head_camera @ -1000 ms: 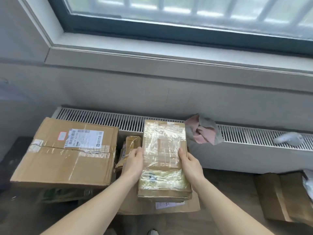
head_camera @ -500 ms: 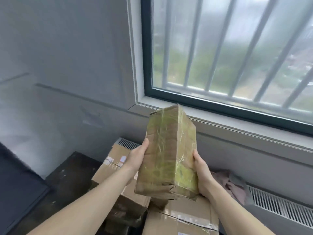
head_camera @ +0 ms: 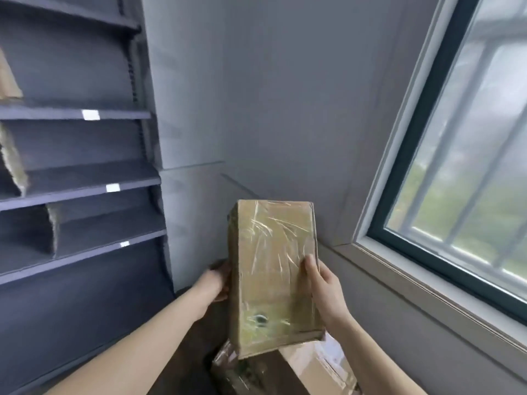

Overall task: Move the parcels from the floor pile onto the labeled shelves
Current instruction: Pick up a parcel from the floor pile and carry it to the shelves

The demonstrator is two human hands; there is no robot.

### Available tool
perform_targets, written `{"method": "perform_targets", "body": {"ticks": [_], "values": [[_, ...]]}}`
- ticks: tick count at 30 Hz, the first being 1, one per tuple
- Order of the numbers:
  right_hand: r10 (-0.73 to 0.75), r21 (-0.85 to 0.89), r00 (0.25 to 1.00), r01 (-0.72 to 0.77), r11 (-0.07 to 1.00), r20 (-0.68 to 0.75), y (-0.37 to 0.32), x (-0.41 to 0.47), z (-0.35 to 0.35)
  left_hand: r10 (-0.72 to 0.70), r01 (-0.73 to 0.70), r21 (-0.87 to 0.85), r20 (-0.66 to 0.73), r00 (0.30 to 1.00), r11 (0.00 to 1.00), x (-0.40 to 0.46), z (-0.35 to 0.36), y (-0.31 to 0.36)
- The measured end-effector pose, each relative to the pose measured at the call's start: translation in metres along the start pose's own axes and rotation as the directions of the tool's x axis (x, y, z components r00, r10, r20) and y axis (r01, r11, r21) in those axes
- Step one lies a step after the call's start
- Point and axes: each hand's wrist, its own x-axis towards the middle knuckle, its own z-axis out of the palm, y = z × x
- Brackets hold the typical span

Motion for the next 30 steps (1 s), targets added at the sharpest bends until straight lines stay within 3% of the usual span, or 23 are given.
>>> {"method": "perform_targets", "body": {"ticks": [3, 5, 8, 10, 14, 16, 22, 26, 28, 30], "values": [[-0.233, -0.101, 0.970, 0.239, 0.966, 0.072, -0.023, -0.001, 0.066, -0.107, 0.104, -0.107, -0.030, 0.994, 0.989, -0.007, -0.072, -0.007], [-0.403, -0.184, 0.905, 0.423, 0.887, 0.136, -0.031, -0.007, 0.112, -0.166, 0.159, -0.229, -0.015, 0.986, 0.960, -0.006, -0.124, -0.017], [-0.663, -0.420, 0.731, 0.659, 0.624, 0.162, -0.035, -0.022, 0.174, -0.198, 0.205, -0.430, 0.061, 0.978, 0.879, -0.017, -0.191, -0.030], [-0.751, -0.477, 0.633, 0.727, 0.494, 0.187, -0.040, -0.036, 0.215, -0.128, 0.181, -0.629, 0.128, 0.983, 0.756, -0.025, -0.232, -0.041], [-0.784, -0.431, 0.554, 0.802, 0.413, 0.279, -0.049, -0.057, 0.281, 0.041, 0.101, -0.903, 0.130, 0.991, 0.419, -0.040, -0.291, -0.058], [-0.790, -0.402, 0.522, 0.831, 0.385, 0.323, -0.056, -0.066, 0.306, 0.090, 0.050, -0.948, 0.082, 0.993, 0.314, -0.046, -0.311, -0.063], [-0.768, -0.299, 0.435, 0.897, 0.325, 0.471, -0.088, -0.089, 0.363, 0.104, -0.066, -0.965, -0.041, 0.994, 0.252, -0.057, -0.351, -0.077], [-0.728, -0.138, 0.366, 0.924, 0.356, 0.579, -0.110, -0.100, 0.378, 0.073, -0.103, -0.977, -0.090, 0.993, 0.185, -0.061, -0.379, -0.089], [-0.783, -0.102, 0.411, 0.905, 0.413, 0.468, -0.117, -0.097, 0.382, 0.046, -0.127, -0.979, -0.121, 0.992, 0.158, -0.067, -0.391, -0.091], [-0.713, -0.081, 0.643, 0.756, 0.650, 0.279, -0.126, -0.089, 0.389, 0.020, -0.160, -0.977, -0.158, 0.987, 0.143, -0.073, -0.400, -0.091]]}}
